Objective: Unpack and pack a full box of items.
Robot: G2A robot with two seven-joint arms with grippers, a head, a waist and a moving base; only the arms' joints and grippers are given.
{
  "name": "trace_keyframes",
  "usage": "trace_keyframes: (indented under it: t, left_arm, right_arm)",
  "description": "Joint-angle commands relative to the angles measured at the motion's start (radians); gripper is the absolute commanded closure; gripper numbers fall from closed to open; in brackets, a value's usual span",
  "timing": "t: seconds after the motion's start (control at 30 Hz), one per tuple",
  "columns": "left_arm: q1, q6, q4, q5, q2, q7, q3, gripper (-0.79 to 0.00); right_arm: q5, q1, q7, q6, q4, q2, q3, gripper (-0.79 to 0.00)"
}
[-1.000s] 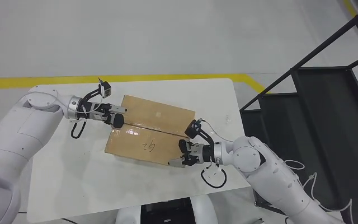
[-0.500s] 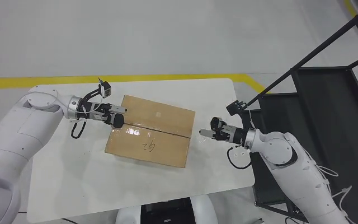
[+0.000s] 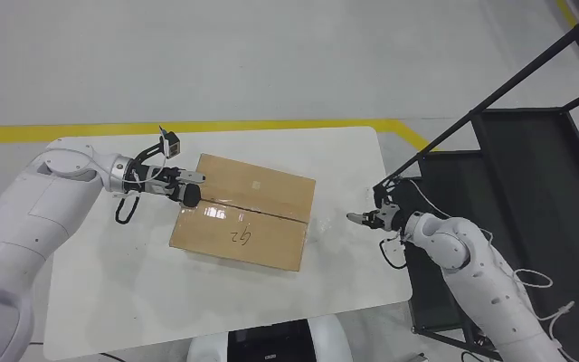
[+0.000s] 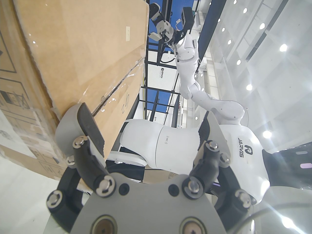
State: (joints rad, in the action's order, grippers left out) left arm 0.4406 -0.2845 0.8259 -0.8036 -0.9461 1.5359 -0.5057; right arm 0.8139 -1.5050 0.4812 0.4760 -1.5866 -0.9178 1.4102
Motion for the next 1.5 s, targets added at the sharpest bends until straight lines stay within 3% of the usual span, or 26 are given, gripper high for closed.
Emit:
trace_keyframes:
  t: [0.0, 0.17, 0.47, 0.93, 1.33, 1.47]
  left_arm:
    - [0.000, 0.000, 0.000, 0.000, 0.000, 0.000, 0.000, -0.785]
    - [0.000, 0.000, 0.000, 0.000, 0.000, 0.000, 0.000, -0.785]
    - [0.000, 0.000, 0.000, 0.000, 0.000, 0.000, 0.000, -0.785]
    - [0.000, 0.000, 0.000, 0.000, 0.000, 0.000, 0.000, -0.785]
    - [0.000, 0.000, 0.000, 0.000, 0.000, 0.000, 0.000, -0.785]
    - [0.000, 0.000, 0.000, 0.000, 0.000, 0.000, 0.000, -0.785]
  right_arm:
    - [0.095, 0.037, -0.055, 0.035, 0.043, -0.002, -0.027, -0.785]
    - [0.268, 0.102, -0.206, 0.119, 0.149, -0.006, -0.065, -0.785]
    - [0.326, 0.196, -0.310, 0.257, 0.340, -0.008, -0.087, -0.785]
    - [0.326, 0.196, -0.310, 0.257, 0.340, -0.008, -0.087, -0.785]
    - [0.334, 0.276, -0.257, 0.131, 0.474, -0.034, -0.153, -0.785]
    - [0.271, 0.318, -0.219, 0.106, 0.531, -0.052, -0.186, -0.785]
